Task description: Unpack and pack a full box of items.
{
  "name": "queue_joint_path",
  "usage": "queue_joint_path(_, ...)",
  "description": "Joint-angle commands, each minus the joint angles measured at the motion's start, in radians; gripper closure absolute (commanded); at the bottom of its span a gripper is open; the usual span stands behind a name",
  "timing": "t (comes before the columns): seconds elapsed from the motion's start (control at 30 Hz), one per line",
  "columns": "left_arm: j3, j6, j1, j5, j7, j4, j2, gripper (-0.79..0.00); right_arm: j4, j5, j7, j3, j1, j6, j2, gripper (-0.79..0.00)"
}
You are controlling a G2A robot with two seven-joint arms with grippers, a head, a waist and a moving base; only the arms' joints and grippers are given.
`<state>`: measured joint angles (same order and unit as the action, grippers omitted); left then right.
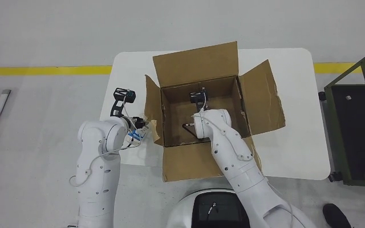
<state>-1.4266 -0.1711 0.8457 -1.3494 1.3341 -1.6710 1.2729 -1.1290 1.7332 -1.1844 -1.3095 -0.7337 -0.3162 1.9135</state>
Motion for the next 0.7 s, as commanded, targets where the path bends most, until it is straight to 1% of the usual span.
queue_joint_path(0.0,0.000,0.000,0.000,0.000,0.000,0.000,0.000,-0.785,-0.029,-0.001,-0.004,-0.001,-0.014,0.005,-0.001,0.000)
queue_joint_path(0.1,0.000,0.000,0.000,0.000,0.000,0.000,0.000,-0.785,-0.102,-0.015,0.003,-0.002,-0.045,0.011,-0.003,0.000)
queue_joint_path(0.23,0.000,0.000,0.000,0.000,0.000,0.000,0.000,-0.785,-0.242,-0.061,0.016,-0.011,-0.108,0.026,-0.006,0.000)
queue_joint_path(0.4,0.000,0.000,0.000,0.000,0.000,0.000,0.000,-0.785,-0.431,-0.133,0.044,-0.020,-0.193,0.052,-0.026,0.000)
queue_joint_path(0.5,0.000,0.000,0.000,0.000,0.000,0.000,0.000,-0.785,-0.536,-0.172,0.070,-0.025,-0.240,0.037,-0.037,0.000)
queue_joint_path(0.53,0.000,0.000,0.000,0.000,0.000,0.000,0.000,-0.785,-0.570,-0.189,0.090,-0.032,-0.254,0.018,-0.040,0.000)
queue_joint_path(0.67,0.000,0.000,0.000,0.000,0.000,0.000,0.000,-0.785,-0.578,-0.194,0.096,-0.033,-0.259,0.011,-0.041,0.000)
